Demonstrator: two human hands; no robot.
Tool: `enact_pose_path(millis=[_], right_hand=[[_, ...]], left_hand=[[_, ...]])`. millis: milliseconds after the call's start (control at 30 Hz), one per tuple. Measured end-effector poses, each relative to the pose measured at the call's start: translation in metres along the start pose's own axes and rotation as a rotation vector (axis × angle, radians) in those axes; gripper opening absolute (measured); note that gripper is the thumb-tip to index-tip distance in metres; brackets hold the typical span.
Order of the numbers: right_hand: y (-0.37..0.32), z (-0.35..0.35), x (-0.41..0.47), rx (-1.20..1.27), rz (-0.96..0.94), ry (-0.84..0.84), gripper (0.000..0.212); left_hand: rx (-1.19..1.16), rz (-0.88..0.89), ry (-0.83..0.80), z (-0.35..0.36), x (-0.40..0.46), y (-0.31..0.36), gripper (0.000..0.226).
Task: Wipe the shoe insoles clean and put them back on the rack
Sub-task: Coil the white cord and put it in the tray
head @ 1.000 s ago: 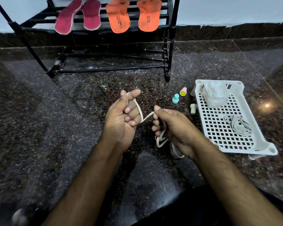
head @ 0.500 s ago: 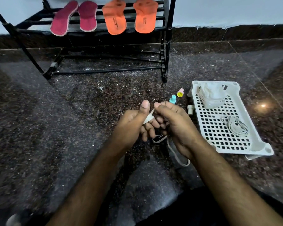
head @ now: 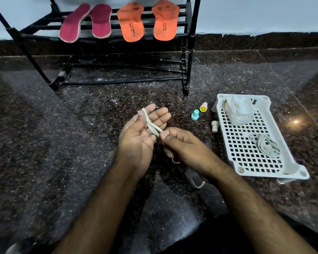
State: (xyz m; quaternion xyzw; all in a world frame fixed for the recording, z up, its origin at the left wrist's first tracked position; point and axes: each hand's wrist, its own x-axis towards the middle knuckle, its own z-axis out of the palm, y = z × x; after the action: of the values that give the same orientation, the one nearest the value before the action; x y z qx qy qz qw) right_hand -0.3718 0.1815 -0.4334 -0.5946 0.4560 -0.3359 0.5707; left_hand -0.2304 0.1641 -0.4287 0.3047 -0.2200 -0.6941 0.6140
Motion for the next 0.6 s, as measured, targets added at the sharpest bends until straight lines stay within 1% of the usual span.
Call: enact_pose_path(millis=[67,167,200,267,400,500,600], right_hand=[[0.000,0.000,0.000,-0.012,-0.013,0.018,0.033],[-0.001,-0.001,0.001,-0.018,-0.011,0.075,0.046],[0.000,-0.003,0.001,-0.009,-0.014,0.099,0.048],[0.001,-0.006,0.002,0.043,-0.019,0.122,0.042],[0.002,-0.003,0.003,0.148,0.004,0.100,0.029],[0.002,-0.001,0.004,0.172,-0.011,0.113,0.021],[0.006,-0.006,0.004,0.122,-0.053,0.185,0.014]], left_hand=[[0.018,0.022,0.008,0.002,0.000,0.002,0.035],[0.051,0.041,0.016,0.004,-0.001,0.004,0.032],[0.076,0.047,0.018,0.004,-0.001,0.003,0.033],[0.134,0.060,0.018,0.004,-0.001,0.000,0.034],[0.230,0.083,-0.032,0.001,0.000,-0.005,0.036],[0.319,0.110,-0.066,0.001,0.000,-0.008,0.038],[0.377,0.160,-0.049,0.001,0.001,-0.009,0.045]])
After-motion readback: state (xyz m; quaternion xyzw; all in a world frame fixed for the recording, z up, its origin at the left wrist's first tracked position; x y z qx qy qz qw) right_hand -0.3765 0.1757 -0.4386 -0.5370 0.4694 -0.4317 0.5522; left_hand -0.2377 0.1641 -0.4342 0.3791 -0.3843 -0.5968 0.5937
